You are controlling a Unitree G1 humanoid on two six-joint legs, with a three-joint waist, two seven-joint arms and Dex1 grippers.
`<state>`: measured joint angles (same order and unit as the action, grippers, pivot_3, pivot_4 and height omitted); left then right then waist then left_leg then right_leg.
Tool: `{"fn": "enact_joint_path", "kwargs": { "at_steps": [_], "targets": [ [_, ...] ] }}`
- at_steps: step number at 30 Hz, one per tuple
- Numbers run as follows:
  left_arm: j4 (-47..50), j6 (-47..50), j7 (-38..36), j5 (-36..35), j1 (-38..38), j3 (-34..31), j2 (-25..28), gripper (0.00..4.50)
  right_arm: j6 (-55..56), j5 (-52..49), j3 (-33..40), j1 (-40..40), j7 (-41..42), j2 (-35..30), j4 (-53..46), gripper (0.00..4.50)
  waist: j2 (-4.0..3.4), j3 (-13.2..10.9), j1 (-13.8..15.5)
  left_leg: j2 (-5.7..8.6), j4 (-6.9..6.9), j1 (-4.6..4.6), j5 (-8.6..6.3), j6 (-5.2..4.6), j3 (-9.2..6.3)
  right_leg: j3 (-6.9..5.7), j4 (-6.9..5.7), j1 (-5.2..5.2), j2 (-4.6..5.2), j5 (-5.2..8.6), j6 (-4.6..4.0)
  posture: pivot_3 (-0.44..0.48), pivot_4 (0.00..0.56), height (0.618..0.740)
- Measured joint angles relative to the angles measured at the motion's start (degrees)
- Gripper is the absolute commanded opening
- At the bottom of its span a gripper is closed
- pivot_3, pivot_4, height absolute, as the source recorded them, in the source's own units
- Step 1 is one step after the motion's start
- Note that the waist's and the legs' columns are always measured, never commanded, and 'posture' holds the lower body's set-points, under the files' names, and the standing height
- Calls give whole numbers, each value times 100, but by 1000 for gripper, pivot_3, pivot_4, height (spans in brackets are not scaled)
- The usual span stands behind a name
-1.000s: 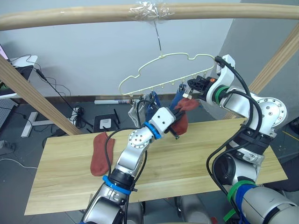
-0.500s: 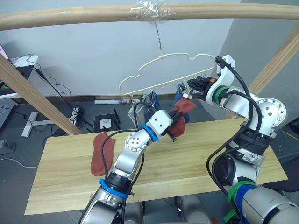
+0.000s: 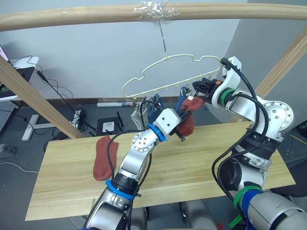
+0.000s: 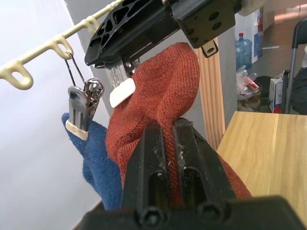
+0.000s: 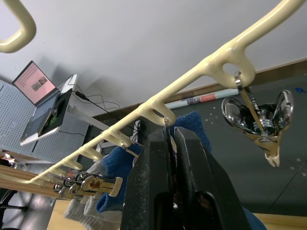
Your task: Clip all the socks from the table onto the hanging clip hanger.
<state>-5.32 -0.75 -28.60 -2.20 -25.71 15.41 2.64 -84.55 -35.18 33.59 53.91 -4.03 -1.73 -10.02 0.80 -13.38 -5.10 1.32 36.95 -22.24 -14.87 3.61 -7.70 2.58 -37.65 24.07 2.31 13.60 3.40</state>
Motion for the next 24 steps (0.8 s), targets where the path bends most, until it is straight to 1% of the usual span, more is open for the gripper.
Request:
{"fn": "enact_joint_path", "kwargs": {
  "at_steps": [4, 7, 12, 15, 17, 20, 22, 24],
  "targets": [
    [-137, 0, 2, 2, -155, 4, -43, 29, 1, -2, -2, -33, 0, 23, -19, 0, 0, 0, 0, 0, 0, 0, 0, 0, 0, 0, 0, 0, 0, 0, 1, -185, 220, 740],
    [-160, 0, 2, 2, -174, 7, -67, 0, 1, 0, -5, -80, 2, 32, -90, 851, 0, 0, 0, 0, -1, -1, 0, 0, -1, -1, 1, 0, 0, 1, 1, -185, 220, 740],
    [-165, 0, -7, 0, -174, 14, -68, 0, -10, -3, 44, -198, 24, 13, -88, 2764, -9, -6, -14, 0, -1, -7, 0, 0, 1, 0, 2, 6, 0, 0, 1, -184, 217, 740],
    [-165, 16, -36, -5, -174, 22, -72, 0, -71, -46, 229, -206, 27, 16, -117, 3785, -11, -7, -35, -2, -3, -7, 0, 0, 1, 0, 2, 7, -1, 0, 0, -191, 216, 740],
    [-165, 77, -87, -42, -174, 23, -105, 0, -259, -190, 577, -188, 26, 83, -222, 4480, -12, -7, -52, -2, -3, -10, 0, 0, 1, 0, 2, 9, -1, 0, 0, -198, 214, 740],
    [-165, 318, -110, -223, -174, 11, -265, 0, -622, -478, 1078, -89, 48, 130, -450, 4480, -15, -9, -75, -2, -2, -15, 0, -1, 1, 0, 3, 12, -1, 0, 0, -211, 213, 740],
    [-174, 569, -105, -410, -186, -26, -419, 0, -746, -864, 1223, -107, 75, 103, -643, 4480, -15, -9, -105, -2, -2, -15, -1, -2, 1, -1, 3, 11, -2, 1, 1, -219, 210, 740],
    [-195, 821, -103, -611, -204, -96, -552, 567, -748, -1228, 1210, -227, 107, -42, -831, 4500, -15, -9, -132, -2, -2, -17, -1, -2, 1, -1, 4, 11, -1, 1, 2, -221, 210, 740]
  ]
}}
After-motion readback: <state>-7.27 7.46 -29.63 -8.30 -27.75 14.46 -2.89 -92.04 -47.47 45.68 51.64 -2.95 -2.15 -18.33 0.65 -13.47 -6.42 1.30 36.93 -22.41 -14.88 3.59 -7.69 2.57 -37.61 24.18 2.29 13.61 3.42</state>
